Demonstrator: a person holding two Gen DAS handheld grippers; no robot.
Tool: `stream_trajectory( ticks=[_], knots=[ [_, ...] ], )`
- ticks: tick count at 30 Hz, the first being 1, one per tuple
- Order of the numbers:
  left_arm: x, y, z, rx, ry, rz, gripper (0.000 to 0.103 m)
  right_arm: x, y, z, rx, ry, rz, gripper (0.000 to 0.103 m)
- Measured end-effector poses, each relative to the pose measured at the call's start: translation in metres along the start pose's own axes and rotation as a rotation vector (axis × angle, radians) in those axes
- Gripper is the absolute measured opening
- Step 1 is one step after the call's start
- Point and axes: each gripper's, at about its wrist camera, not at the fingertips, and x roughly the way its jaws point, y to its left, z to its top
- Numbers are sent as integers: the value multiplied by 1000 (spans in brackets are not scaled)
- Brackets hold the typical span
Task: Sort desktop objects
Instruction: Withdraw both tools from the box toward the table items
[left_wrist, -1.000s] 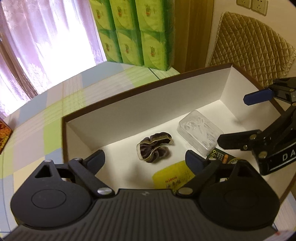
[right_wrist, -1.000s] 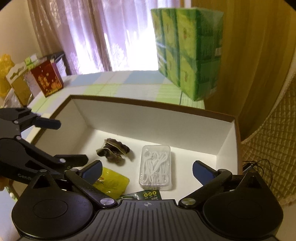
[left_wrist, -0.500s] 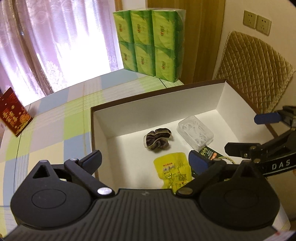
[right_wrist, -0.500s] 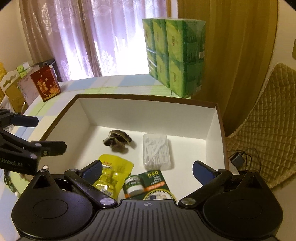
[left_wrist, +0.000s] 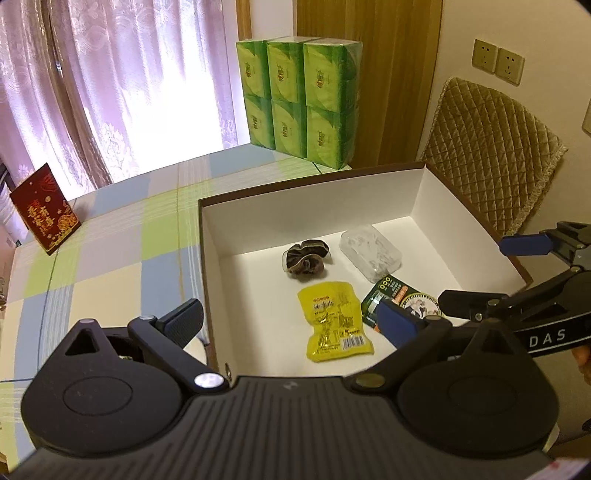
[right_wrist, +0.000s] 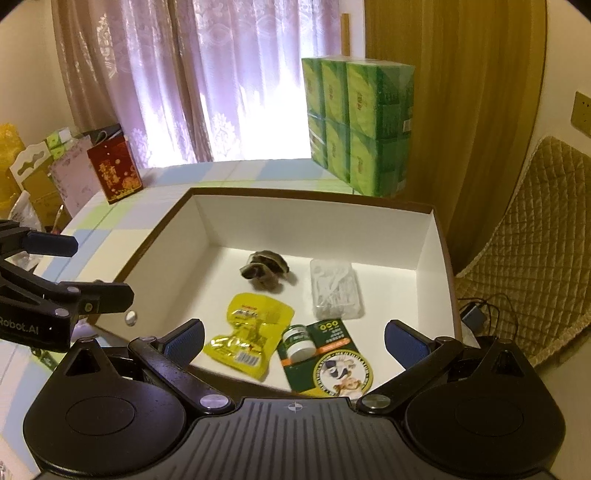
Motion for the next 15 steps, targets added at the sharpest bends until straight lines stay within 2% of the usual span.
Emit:
stream_trajectory(
  ticks=[15],
  knots=[
    [-34, 11, -35, 5, 22, 11, 99, -8, 40, -22, -13, 36, 7, 101]
  ],
)
